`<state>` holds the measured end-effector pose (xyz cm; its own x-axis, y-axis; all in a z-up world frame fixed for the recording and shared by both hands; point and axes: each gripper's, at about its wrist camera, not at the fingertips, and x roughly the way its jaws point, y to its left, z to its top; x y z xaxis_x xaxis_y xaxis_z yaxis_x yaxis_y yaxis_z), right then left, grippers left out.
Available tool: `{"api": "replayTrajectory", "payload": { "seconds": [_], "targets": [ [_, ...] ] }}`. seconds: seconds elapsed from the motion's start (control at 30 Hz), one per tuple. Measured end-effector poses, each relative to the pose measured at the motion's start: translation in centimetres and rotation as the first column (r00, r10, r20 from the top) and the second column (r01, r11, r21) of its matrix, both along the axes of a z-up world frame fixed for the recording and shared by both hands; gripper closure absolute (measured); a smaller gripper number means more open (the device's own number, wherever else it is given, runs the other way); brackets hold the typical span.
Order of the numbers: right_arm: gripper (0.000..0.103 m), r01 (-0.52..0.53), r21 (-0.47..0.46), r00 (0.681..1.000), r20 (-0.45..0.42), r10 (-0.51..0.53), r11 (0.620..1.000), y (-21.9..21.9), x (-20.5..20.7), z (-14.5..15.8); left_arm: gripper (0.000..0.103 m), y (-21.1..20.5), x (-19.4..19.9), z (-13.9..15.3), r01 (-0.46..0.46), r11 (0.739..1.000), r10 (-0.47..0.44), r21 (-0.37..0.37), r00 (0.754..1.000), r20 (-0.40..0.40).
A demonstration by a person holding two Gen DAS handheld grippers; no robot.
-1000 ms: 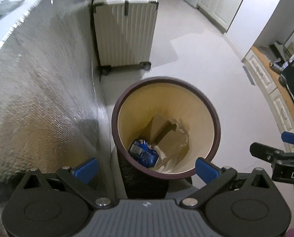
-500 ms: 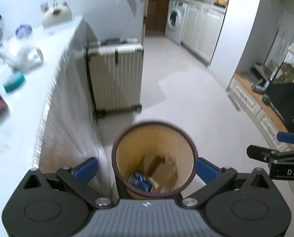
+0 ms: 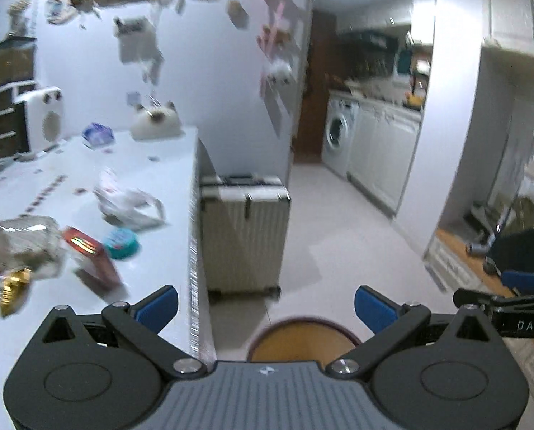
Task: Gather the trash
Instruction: 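Move both open tools back over the table, then grasp the gold wrapper with the left tool while the right tool grasps the red snack bag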
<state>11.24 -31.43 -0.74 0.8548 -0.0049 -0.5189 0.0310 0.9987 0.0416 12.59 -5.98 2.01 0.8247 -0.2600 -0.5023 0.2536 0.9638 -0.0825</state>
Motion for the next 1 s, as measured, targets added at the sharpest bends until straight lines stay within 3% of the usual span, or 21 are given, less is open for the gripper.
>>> {"api": "replayTrajectory", "payload": {
  "seconds": [0.23, 0.4, 0.57, 0.7, 0.93, 1.0],
  "targets": [
    [0.0, -0.077, -0.004, 0.995, 0.069, 0.077, 0.997, 3.6, 0.4, 1.3, 0.0, 4.5, -1.7, 1.3, -0.108, 0.994, 0.108, -0.006, 0.992, 0.071],
    [0.0, -0.178, 0.059, 0.981, 0.093, 0.172, 0.982, 6.4, 1.3, 1.4, 0.0, 8.0, -2.6, 1.0, -0.209, 0.976, 0.201, 0.065, 0.974, 0.105],
    [0.0, -0.262, 0.063, 0.961, 0.11, 0.254, 0.963, 10.6, 3.0, 1.4, 0.0, 12.5, -3.0, 0.1, -0.288, 0.957, 0.284, 0.031, 0.954, 0.095],
    [0.0, -0.316, 0.058, 0.943, 0.126, 0.307, 0.947, 14.1, 5.2, 1.8, 0.0, 15.1, -3.3, -0.4, -0.323, 0.946, 0.318, 0.03, 0.942, 0.108],
    [0.0, -0.348, 0.009, 0.926, 0.159, 0.342, 0.938, 19.7, 10.3, 2.5, 0.0, 18.8, -2.2, -0.4, -0.32, 0.948, 0.318, -0.001, 0.942, 0.105],
    [0.008, -0.33, 0.009, 0.935, 0.14, 0.326, 0.944, 21.0, 12.1, 2.3, 0.0, 19.7, -2.0, -0.4, -0.311, 0.95, 0.311, -0.015, 0.944, 0.107]
  ]
}}
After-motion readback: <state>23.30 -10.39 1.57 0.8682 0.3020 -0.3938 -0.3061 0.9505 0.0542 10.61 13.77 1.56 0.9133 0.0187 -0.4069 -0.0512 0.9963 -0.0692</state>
